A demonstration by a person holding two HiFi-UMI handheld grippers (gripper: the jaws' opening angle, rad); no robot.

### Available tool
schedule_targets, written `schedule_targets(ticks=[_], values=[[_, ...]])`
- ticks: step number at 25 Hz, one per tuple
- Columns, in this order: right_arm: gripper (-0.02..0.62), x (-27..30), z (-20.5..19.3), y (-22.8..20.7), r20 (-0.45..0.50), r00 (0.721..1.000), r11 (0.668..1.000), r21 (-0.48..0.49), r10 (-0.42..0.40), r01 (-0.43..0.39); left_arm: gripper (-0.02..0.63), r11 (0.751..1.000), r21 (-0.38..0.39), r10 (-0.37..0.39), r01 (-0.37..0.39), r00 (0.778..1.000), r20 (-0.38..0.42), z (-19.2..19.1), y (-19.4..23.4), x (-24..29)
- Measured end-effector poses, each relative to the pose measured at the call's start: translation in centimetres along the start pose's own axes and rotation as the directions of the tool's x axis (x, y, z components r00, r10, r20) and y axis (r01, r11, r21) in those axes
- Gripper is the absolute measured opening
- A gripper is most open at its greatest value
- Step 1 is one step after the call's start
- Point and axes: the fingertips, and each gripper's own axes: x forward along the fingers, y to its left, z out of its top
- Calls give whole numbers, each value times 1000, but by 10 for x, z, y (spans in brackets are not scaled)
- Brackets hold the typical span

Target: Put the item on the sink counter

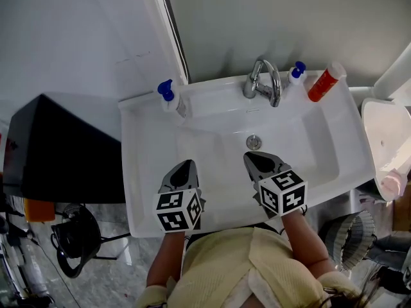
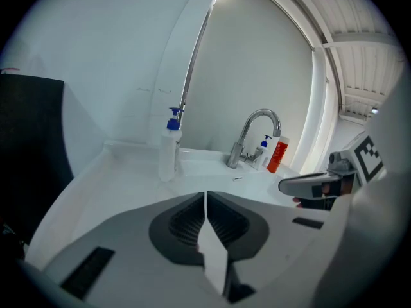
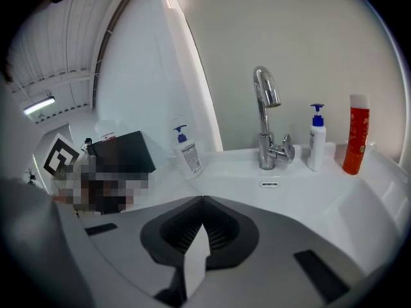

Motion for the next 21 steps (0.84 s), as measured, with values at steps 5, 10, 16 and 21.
schedule_targets(ticks=[5,10,16,21], values=[[25,0,1,-2,-1,1000,1000,2,-5,5,46,1000,4,-8,8,1000,-4,0,-3,1],[25,-2,0,-5,1,1000,1000,2,-8,8,47,1000,8,-15,15,1000,-3,0,-8,3],[25,-3,4,-9,10,1000,1000,2,-18,18,46,999,15,-32,32,999,-10,0,-14,7],[25,-5,8,-14,16,1000,1000,-8,-20,20,46,999,30,-39,39,999,-14,3,-19,7]])
